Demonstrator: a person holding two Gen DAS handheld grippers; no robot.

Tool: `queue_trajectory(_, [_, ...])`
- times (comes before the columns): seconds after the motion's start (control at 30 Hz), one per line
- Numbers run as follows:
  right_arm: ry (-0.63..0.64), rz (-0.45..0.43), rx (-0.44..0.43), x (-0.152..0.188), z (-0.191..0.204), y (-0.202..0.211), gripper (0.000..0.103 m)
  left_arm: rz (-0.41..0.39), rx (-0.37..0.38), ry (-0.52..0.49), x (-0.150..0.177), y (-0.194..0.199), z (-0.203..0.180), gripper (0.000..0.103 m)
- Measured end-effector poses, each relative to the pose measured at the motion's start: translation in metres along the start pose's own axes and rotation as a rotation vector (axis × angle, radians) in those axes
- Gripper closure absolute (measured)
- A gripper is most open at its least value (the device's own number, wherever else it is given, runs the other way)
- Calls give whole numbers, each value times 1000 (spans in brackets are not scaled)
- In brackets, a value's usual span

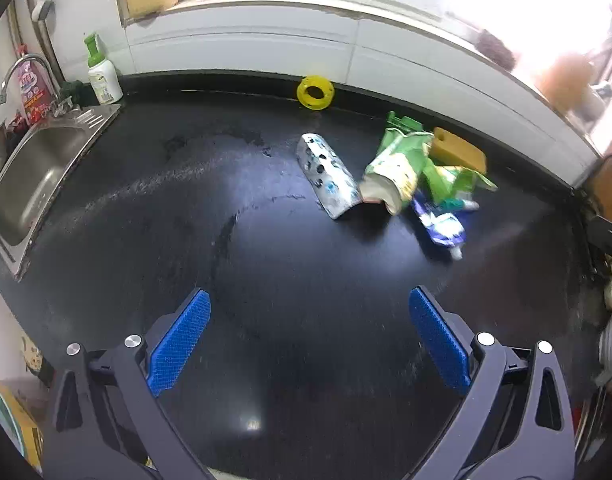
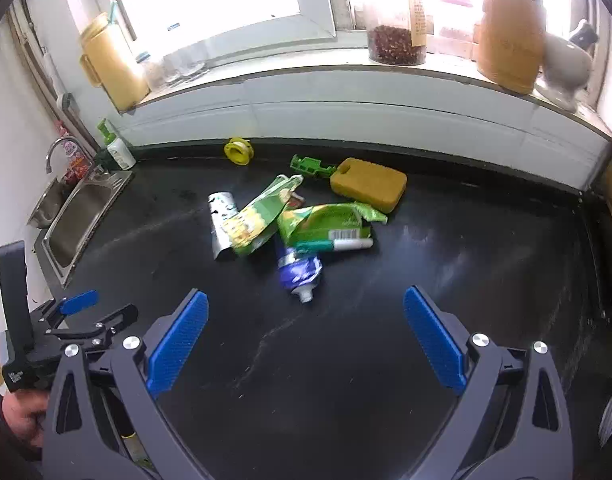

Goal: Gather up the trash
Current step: 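Grasp the foil blister pack with the left tool while the right tool grasps the yellow sponge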

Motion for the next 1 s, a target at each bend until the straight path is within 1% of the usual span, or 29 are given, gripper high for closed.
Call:
queue_trajectory(0.1, [13, 16, -15, -15, -16, -19, 8, 16, -15, 18, -21, -23, -1, 7])
queue_trajectory(0.2, [42, 37, -9, -31, -33, -40, 8, 26, -34, 15, -41, -47, -6, 7])
queue_trajectory(0.3, [73, 60, -15, -50, -55, -66, 8, 46, -69, 6, -65, -83, -11, 7])
queue_trajectory(0.4, [81, 94, -31, -68, -80, -96, 8, 83, -70, 16, -81, -114, -14, 7])
queue_trajectory(0.53, [149, 160, -5, -87, -110, -142, 8, 132, -64, 35, -98, -153, -19, 7])
queue_trajectory(0.6, [169, 195, -26, -93, -124, -165, 8, 145, -58, 39, -104, -166, -23, 7])
queue_trajectory(0.73, [203, 241, -39, -99, -139, -198, 8, 179, -55, 28, -108, -185, -33, 7])
queue_trajectory(0.8, [210, 247, -45, -102, -143, -208, 8, 163, -72, 4, -111, -188, -38, 7])
queue_trajectory(0.87, [216, 257, -57, -104, -145, -215, 8, 149, -64, -21, -113, -188, -45, 8])
queue_trajectory(0.93, [217, 261, -80, -103, -145, -221, 8, 127, -59, -35, -114, -186, -51, 21])
queue_trajectory(0.97, [217, 267, -93, -101, -145, -224, 10, 116, -55, -42, -114, -184, -53, 26])
queue_trajectory(1.0, [212, 277, -110, -98, -145, -226, 12, 105, -55, -53, -114, -182, -55, 44])
Point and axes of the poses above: each gripper's, at about its wrist camera, not at the fingertips, and y roughly against the way its jaws point, z to its left, x to its underside, the point moved 7 cm from there along -y, roughly the way its jaws point, and after that the axes turned 10 degrees about -x, right-handed, at the moved point
